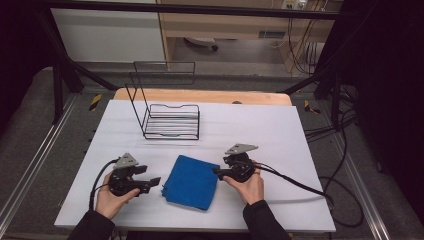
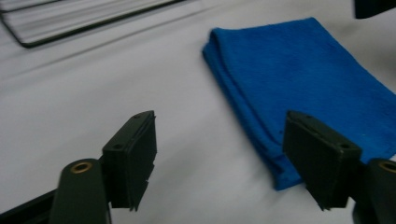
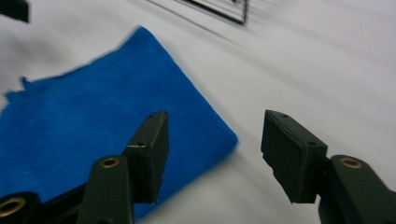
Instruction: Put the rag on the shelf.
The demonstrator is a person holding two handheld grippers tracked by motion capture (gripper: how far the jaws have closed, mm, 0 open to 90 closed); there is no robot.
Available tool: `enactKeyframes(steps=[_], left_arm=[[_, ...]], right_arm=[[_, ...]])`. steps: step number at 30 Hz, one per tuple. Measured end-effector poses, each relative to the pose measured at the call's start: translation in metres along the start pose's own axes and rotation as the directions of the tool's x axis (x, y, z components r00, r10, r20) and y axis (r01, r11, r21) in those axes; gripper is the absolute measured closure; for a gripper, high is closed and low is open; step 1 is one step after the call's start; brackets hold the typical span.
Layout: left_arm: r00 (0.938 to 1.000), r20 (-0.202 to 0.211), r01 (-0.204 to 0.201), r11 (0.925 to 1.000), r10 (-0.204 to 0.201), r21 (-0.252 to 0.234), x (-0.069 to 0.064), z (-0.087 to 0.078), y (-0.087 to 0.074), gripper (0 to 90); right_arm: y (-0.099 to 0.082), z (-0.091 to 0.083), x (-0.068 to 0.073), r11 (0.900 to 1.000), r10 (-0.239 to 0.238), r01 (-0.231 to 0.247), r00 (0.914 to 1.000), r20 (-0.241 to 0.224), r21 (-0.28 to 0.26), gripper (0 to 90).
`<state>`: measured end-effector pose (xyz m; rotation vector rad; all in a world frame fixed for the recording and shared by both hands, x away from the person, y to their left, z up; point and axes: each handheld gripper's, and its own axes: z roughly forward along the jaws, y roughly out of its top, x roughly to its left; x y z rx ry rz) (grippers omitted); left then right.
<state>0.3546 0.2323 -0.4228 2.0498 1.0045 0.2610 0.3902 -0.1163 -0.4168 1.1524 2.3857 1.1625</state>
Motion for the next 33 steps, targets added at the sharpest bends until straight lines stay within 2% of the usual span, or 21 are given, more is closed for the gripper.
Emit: enactKeyframes(steps=[2, 3, 4, 5, 6, 7, 10, 12, 16, 19, 20, 21, 26, 28, 31, 33], left_arm=[[0.9998, 0.016, -0.011, 0.9996, 0.011, 0.026, -0.01, 0.008, 0.002, 34.0], [0.9998, 0.016, -0.011, 0.9996, 0.011, 0.026, -0.01, 0.008, 0.002, 38.0], [0.9994, 0.03, -0.019, 0.9982, 0.017, 0.057, -0.017, 0.016, 0.002, 40.8], [0.9994, 0.03, -0.019, 0.9982, 0.017, 0.057, -0.017, 0.016, 0.002, 43.9], [0.9983, 0.048, -0.037, 0.9951, 0.032, 0.092, -0.022, 0.023, 0.001, 48.5], [0.9981, 0.049, -0.042, 0.9935, 0.037, 0.106, -0.024, 0.025, 0.0, 51.8], [0.998, 0.053, -0.042, 0.9895, 0.035, 0.139, -0.026, 0.029, -0.004, 58.9], [0.9985, 0.053, -0.026, 0.9885, 0.018, 0.149, -0.026, 0.03, -0.005, 61.9], [0.999, 0.043, -0.019, 0.9873, 0.012, 0.158, -0.029, 0.031, -0.007, 67.0], [0.9993, 0.037, -0.007, 0.9869, 0.001, 0.161, -0.03, 0.031, -0.007, 70.6], [0.9991, 0.038, 0.013, 0.9863, -0.02, 0.165, -0.031, 0.031, -0.007, 72.6], [0.9991, 0.038, 0.013, 0.9863, -0.02, 0.165, -0.031, 0.031, -0.007, 75.2], [0.9977, 0.041, 0.047, 0.9858, -0.054, 0.161, -0.032, 0.029, -0.007, 83.3], [0.9978, 0.037, 0.049, 0.986, -0.055, 0.159, -0.034, 0.027, -0.008, 83.5], [0.9972, 0.036, 0.06, 0.9869, -0.066, 0.15, -0.038, 0.026, -0.009, 83.3], [0.9974, 0.033, 0.059, 0.9873, -0.064, 0.148, -0.038, 0.026, -0.01, 81.9]], right_arm=[[-0.01, 0.003, -0.008, 0.9991, 0.042, -0.042, 0.9991, 0.007, -0.008, 47.7], [-0.014, 0.005, -0.011, 0.998, 0.061, -0.061, 0.9981, 0.004, -0.014, 49.3], [-0.017, 0.007, -0.013, 0.997, 0.077, -0.077, 0.997, 0.001, -0.012, 51.6], [-0.017, 0.007, -0.013, 0.997, 0.077, -0.077, 0.997, 0.001, -0.012, 51.6], [-0.019, 0.01, -0.013, 0.9967, 0.081, -0.081, 0.9967, 0.008, 0.005, 55.7], [-0.019, 0.011, -0.013, 0.997, 0.076, -0.076, 0.9971, 0.009, -0.013, 57.6], [-0.02, 0.015, -0.011, 0.9949, 0.1, -0.1, 0.9948, -0.018, -0.009, 59.4], [-0.022, 0.018, -0.01, 0.9943, 0.106, -0.106, 0.9942, -0.017, 0.014, 60.6], [-0.024, 0.025, -0.009, 0.9927, 0.115, -0.114, 0.993, -0.028, 0.038, 66.6], [-0.023, 0.029, -0.006, 0.9929, 0.113, -0.111, 0.9931, -0.032, 0.042, 74.7], [-0.022, 0.03, -0.005, 0.9927, 0.115, -0.114, 0.9928, -0.034, 0.04, 78.3], [-0.021, 0.031, -0.006, 0.9931, 0.113, -0.111, 0.9928, -0.04, 0.038, 82.6], [-0.013, 0.031, -0.012, 0.9891, 0.143, -0.141, 0.9878, -0.061, 0.042, 86.9], [-0.007, 0.031, -0.014, 0.9914, 0.13, -0.129, 0.9897, -0.059, 0.024, 87.1], [0.007, 0.035, -0.012, 0.9978, 0.065, -0.066, 0.9963, -0.055, -0.009, 87.1], [0.014, 0.042, -0.011, 0.9996, 0.027, -0.027, 0.9985, -0.048, -0.006, 86.9]])
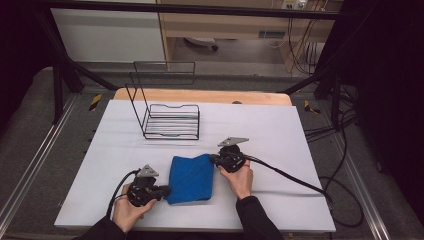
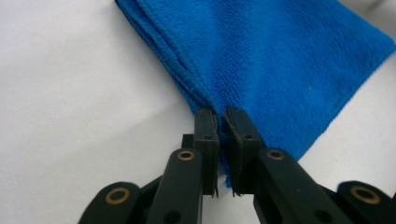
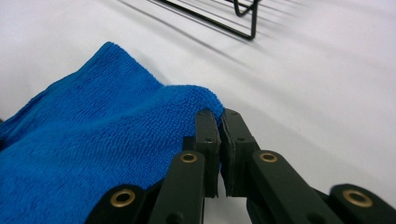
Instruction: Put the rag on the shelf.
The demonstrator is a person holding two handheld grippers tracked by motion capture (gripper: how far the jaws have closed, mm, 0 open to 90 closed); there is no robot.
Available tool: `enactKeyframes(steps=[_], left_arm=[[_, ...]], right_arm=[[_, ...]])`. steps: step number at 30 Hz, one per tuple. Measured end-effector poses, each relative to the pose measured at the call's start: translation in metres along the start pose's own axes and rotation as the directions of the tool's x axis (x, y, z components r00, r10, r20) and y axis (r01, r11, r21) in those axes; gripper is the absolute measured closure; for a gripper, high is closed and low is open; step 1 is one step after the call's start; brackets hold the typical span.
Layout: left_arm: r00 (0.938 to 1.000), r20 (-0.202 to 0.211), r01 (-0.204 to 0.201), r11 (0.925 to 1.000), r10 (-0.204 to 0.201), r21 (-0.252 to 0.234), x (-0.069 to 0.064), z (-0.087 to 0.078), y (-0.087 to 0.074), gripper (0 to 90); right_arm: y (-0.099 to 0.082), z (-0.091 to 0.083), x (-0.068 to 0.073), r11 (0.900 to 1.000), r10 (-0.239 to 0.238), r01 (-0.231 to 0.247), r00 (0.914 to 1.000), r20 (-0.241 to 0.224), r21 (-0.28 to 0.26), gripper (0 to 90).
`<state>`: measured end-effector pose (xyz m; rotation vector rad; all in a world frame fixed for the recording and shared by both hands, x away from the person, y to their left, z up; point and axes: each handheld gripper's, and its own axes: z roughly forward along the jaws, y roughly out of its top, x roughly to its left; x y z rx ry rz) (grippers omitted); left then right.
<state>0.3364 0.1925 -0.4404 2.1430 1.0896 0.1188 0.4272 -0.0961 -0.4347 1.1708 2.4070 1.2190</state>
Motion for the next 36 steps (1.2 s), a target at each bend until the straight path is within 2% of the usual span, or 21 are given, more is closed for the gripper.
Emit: enactKeyframes(steps=[2, 4, 8, 10, 13, 16, 18, 19, 20, 22, 24, 25, 28, 31, 36], left_arm=[[1.0, -0.004, -0.005, 1.0, 0.005, -0.003, -0.001, 0.0, -0.001, 80.2], [1.0, -0.004, -0.006, 0.9999, 0.006, -0.01, -0.001, 0.0, -0.001, 78.3], [0.9999, -0.004, -0.016, 0.9998, 0.016, -0.008, -0.001, 0.0, -0.001, 75.3], [0.9999, 0.003, -0.013, 0.9999, 0.013, -0.007, -0.001, 0.001, -0.001, 71.6], [0.9998, -0.001, -0.018, 0.9995, 0.018, -0.025, 0.002, -0.002, 0.003, 62.9], [0.9991, -0.041, -0.014, 0.9975, 0.011, -0.069, 0.017, -0.006, 0.02, 51.9], [0.9987, -0.051, -0.005, 0.9969, 0.001, -0.078, 0.027, -0.005, 0.032, 45.9], [0.9987, -0.051, -0.005, 0.9969, 0.001, -0.078, 0.027, -0.005, 0.032, 41.8], [0.9984, -0.055, 0.011, 0.9963, -0.016, -0.085, 0.035, 0.0, 0.046, 39.8], [0.9965, -0.076, 0.027, 0.9953, -0.034, -0.093, 0.042, 0.008, 0.058, 38.4], [0.9942, -0.102, 0.026, 0.996, -0.035, -0.086, 0.047, 0.018, 0.069, 37.9], [0.9942, -0.102, 0.026, 0.996, -0.035, -0.086, 0.047, 0.018, 0.069, 37.9], [0.993, -0.108, 0.038, 0.9965, -0.046, -0.074, 0.054, 0.032, 0.078, 39.6], [0.9929, -0.109, 0.043, 0.9979, -0.049, -0.049, 0.058, 0.043, 0.08, 42.5], [0.9938, -0.109, 0.019, 0.9991, -0.023, -0.038, 0.058, 0.053, 0.079, 50.3]], right_arm=[[0.003, 0.006, -0.003, 0.9996, -0.021, 0.021, 0.9998, -0.007, 0.02, 86.3], [0.003, 0.009, -0.005, 0.9985, -0.011, 0.011, 0.9999, 0.0, 0.053, 85.6], [0.001, 0.005, -0.003, 0.9956, -0.041, 0.039, 0.9989, 0.021, 0.085, 84.9], [0.001, 0.002, -0.002, 0.9955, -0.048, 0.045, 0.9984, 0.031, 0.084, 81.1], [0.001, -0.003, -0.001, 0.9956, -0.073, 0.07, 0.9962, 0.048, 0.063, 72.4], [0.0, -0.016, -0.003, 0.9978, -0.064, 0.064, 0.9977, 0.024, 0.018, 61.0], [-0.003, -0.027, -0.003, 0.9983, -0.058, 0.058, 0.998, 0.025, -0.004, 54.0], [-0.006, -0.032, -0.004, 0.9981, -0.059, 0.06, 0.998, 0.02, -0.018, 50.2], [-0.008, -0.037, -0.005, 0.9982, -0.053, 0.053, 0.9984, 0.018, -0.028, 45.7], [-0.015, -0.046, -0.007, 0.9983, -0.043, 0.043, 0.999, 0.014, -0.038, 40.7], [-0.022, -0.054, -0.009, 0.9981, -0.034, 0.035, 0.9993, 0.016, -0.05, 34.8], [-0.025, -0.058, -0.01, 0.9981, -0.027, 0.028, 0.9995, 0.014, -0.055, 34.4], [-0.033, -0.068, -0.014, 0.997, -0.006, 0.006, 0.9999, 0.009, -0.077, 31.2], [-0.038, -0.071, -0.018, 0.9962, 0.011, -0.01, 0.9999, 0.012, -0.087, 29.9], [-0.04, -0.064, -0.019, 0.9966, 0.032, -0.033, 0.9994, -0.012, -0.076, 29.5]])
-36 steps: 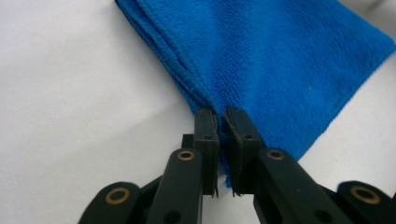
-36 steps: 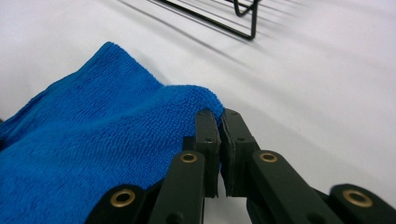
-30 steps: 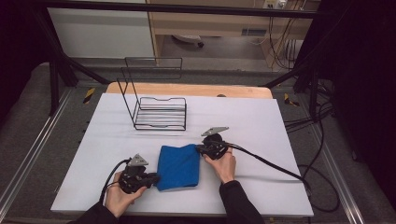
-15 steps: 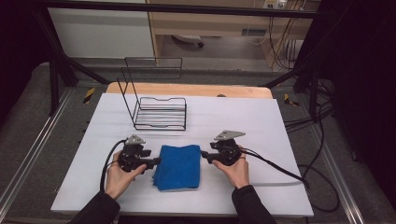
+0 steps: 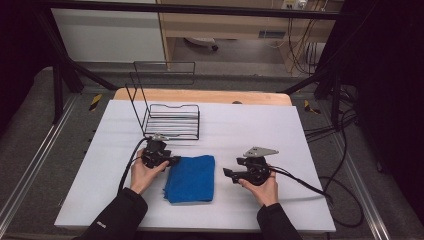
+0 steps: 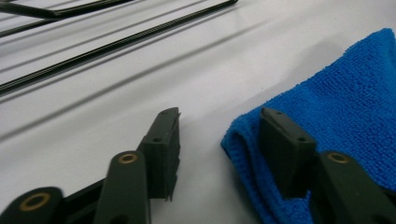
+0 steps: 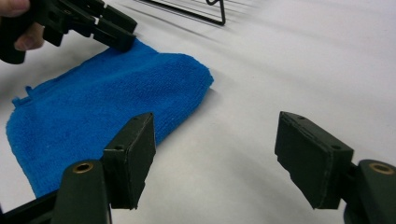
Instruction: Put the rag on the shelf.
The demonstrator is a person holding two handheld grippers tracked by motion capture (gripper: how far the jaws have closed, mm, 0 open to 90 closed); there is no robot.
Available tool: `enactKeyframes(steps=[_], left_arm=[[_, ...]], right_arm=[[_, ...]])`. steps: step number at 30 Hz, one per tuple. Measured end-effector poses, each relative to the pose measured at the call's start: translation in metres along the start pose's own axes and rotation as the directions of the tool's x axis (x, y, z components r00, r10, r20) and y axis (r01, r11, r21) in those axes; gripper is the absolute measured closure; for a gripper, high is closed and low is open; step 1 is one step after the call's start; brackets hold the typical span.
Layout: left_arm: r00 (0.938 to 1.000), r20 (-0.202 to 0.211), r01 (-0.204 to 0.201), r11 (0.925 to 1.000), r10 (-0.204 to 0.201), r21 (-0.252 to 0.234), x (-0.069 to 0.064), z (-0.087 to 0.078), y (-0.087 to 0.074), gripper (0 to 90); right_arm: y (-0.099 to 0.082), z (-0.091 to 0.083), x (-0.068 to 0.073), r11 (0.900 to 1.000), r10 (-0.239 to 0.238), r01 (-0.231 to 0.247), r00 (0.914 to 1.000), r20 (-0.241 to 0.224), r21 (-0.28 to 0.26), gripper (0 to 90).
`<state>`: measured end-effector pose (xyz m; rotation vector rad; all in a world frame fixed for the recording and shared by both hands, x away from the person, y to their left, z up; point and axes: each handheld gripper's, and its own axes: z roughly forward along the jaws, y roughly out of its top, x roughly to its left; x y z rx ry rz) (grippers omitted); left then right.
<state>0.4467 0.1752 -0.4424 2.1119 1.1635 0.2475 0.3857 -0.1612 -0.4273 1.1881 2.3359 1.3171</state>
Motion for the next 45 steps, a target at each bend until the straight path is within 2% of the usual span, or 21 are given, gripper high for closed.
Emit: enactKeyframes(steps=[4, 11, 17, 20, 24, 26, 28, 30, 31, 34, 38, 45], left_arm=[[0.9999, 0.014, -0.008, 1.0, 0.008, -0.004, -0.002, 0.003, 0.0, 57.2], [0.9989, 0.035, -0.033, 0.9994, 0.033, 0.004, -0.01, 0.004, -0.001, 70.9], [0.9983, 0.052, -0.026, 0.9996, 0.026, 0.009, -0.011, 0.004, -0.001, 81.4], [0.9982, 0.049, -0.035, 0.9994, 0.034, 0.009, -0.012, 0.003, -0.001, 83.9], [0.9988, 0.045, -0.02, 0.9997, 0.02, -0.013, -0.012, -0.002, -0.002, 84.7], [0.9997, 0.021, -0.014, 0.9995, 0.014, -0.028, -0.012, -0.009, -0.003, 84.8], [0.9999, 0.009, -0.005, 0.9991, 0.006, -0.042, -0.011, -0.014, -0.006, 84.9], [1.0, 0.005, -0.003, 0.9991, 0.004, -0.043, -0.009, -0.015, -0.007, 84.9], [1.0, 0.004, 0.001, 0.9991, 0.0, -0.042, -0.008, -0.016, -0.008, 84.9], [0.9998, 0.01, 0.015, 0.9991, -0.014, -0.039, -0.005, -0.013, -0.011, 84.8], [0.9999, 0.001, 0.011, 0.9994, -0.011, -0.033, -0.004, -0.008, -0.013, 84.6], [0.9999, 0.001, 0.011, 0.9991, -0.011, -0.04, -0.004, -0.006, -0.015, 83.7]], right_arm=[[0.001, 0.002, 0.0, 0.9998, 0.017, -0.017, 0.9998, -0.01, -0.005, 28.9], [0.0, 0.001, 0.001, 1.0, 0.008, -0.008, 0.9998, -0.016, -0.005, 27.9], [-0.002, 0.006, 0.001, 1.0, 0.004, -0.004, 0.9996, -0.029, 0.008, 26.1], [-0.002, 0.007, 0.001, 0.9999, 0.008, -0.008, 0.9995, -0.031, 0.009, 24.6], [0.002, 0.009, 0.002, 0.9999, 0.008, -0.008, 0.9994, -0.032, 0.007, 24.3], [0.006, 0.013, 0.003, 1.0, -0.005, 0.005, 0.9994, -0.033, 0.0, 26.0], [0.011, 0.018, 0.005, 1.0, 0.0, 0.0, 0.9994, -0.034, 0.0, 28.9], [0.015, 0.027, 0.006, 0.9999, -0.014, 0.014, 0.9997, -0.018, 0.004, 32.6], [0.017, 0.032, 0.007, 1.0, -0.004, 0.004, 0.9998, -0.02, 0.006, 34.2], [0.023, 0.05, 0.007, 0.9996, 0.002, -0.002, 1.0, -0.007, 0.029, 39.2], [0.031, 0.071, 0.007, 0.9982, 0.01, -0.01, 0.9999, 0.0, 0.059, 47.5], [0.038, 0.086, 0.01, 0.9944, 0.018, -0.018, 0.9998, -0.001, 0.104, 60.4]])
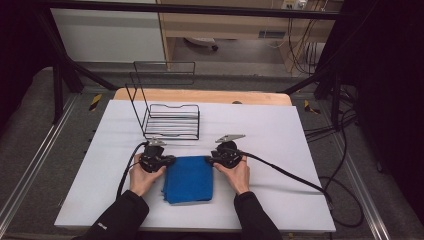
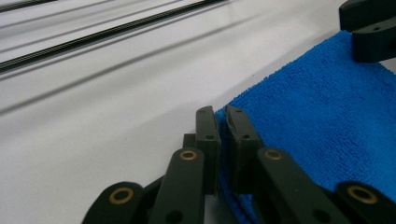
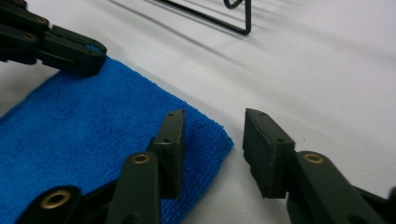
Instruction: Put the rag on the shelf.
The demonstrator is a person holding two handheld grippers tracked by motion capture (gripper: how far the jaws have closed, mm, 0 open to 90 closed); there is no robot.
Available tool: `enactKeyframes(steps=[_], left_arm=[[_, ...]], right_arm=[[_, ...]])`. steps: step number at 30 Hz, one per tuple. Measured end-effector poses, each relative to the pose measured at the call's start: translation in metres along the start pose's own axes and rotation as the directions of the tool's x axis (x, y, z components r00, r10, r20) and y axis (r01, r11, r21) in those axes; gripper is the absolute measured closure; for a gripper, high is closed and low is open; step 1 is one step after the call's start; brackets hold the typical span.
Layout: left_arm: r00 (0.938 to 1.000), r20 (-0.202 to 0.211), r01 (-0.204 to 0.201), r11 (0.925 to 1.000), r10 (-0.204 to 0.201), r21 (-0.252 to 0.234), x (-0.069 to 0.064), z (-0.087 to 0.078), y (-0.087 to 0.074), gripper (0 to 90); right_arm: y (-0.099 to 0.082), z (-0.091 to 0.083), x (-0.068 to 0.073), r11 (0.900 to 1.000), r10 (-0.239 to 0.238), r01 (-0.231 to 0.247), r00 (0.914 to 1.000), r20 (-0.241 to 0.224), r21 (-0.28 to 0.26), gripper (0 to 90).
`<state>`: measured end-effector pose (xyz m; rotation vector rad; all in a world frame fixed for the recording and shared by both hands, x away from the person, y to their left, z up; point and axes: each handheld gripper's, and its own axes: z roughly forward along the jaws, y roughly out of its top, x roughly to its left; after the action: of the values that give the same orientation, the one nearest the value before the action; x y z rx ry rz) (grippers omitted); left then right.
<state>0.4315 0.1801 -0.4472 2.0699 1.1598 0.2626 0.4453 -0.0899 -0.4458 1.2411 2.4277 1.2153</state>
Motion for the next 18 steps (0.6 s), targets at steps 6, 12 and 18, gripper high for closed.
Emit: enactKeyframes(steps=[6, 12, 18], left_arm=[[0.9993, 0.029, 0.024, 0.9997, -0.024, 0.002, 0.0047, 0.0006, -0.001, 82.8], [0.9998, 0.02, 0.01, 1.0, -0.01, 0.001, 0.0027, 0.0007, -0.0012, 82.7], [0.9996, 0.028, 0.009, 1.0, -0.009, -0.001, 0.004, 0.0008, -0.0013, 82.8]], right_arm=[[-0.0016, 0.0066, -0.0009, 0.9991, 0.004, -0.003, 0.9999, -0.011, 0.042, 69.4], [-0.0003, 0.0076, -0.0023, 0.9974, 0.038, -0.036, 0.9985, -0.04, 0.063, 81.8], [-0.0002, 0.008, -0.0022, 0.9954, 0.067, -0.063, 0.9964, -0.052, 0.072, 84.6]])
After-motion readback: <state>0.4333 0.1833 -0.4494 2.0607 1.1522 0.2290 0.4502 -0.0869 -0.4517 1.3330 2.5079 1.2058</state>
